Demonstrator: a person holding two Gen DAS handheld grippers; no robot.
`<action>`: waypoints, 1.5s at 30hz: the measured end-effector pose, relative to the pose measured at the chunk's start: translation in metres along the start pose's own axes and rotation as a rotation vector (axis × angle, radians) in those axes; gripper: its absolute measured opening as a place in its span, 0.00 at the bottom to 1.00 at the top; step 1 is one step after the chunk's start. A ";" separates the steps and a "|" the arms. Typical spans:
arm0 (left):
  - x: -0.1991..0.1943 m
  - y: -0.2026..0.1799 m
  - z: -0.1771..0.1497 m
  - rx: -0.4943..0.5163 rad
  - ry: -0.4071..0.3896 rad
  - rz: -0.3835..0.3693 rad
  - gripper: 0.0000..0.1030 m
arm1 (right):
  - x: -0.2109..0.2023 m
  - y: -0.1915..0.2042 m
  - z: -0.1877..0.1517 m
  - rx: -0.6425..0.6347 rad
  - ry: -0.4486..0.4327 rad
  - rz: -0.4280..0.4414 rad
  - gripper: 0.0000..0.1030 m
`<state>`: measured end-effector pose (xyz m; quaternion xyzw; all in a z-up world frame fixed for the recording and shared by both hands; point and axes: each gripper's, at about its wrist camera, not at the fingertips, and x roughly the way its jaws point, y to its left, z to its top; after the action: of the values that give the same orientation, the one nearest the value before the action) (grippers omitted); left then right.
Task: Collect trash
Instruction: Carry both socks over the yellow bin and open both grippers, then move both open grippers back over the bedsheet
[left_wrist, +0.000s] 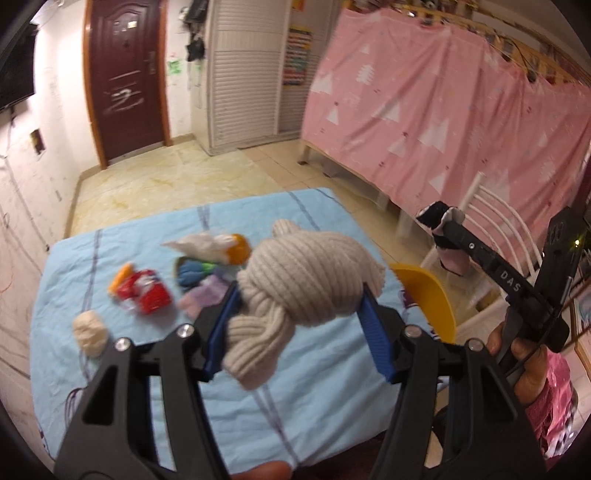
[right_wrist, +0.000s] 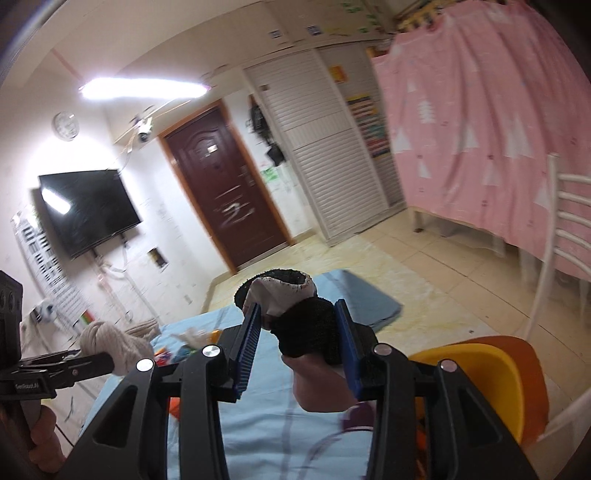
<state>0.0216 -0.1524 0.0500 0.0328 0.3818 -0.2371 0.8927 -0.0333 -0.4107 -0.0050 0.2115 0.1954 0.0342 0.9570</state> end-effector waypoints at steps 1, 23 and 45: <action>0.003 -0.006 0.002 0.012 0.003 -0.007 0.58 | -0.003 -0.008 -0.001 0.009 -0.001 -0.011 0.33; 0.110 -0.134 0.042 0.191 0.113 -0.127 0.59 | 0.002 -0.108 -0.017 0.185 0.059 -0.200 0.39; 0.120 -0.155 0.045 0.205 0.144 -0.170 0.65 | -0.020 -0.122 -0.010 0.242 -0.014 -0.211 0.42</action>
<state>0.0536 -0.3479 0.0175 0.1083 0.4199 -0.3466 0.8317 -0.0576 -0.5204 -0.0566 0.3036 0.2125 -0.0920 0.9243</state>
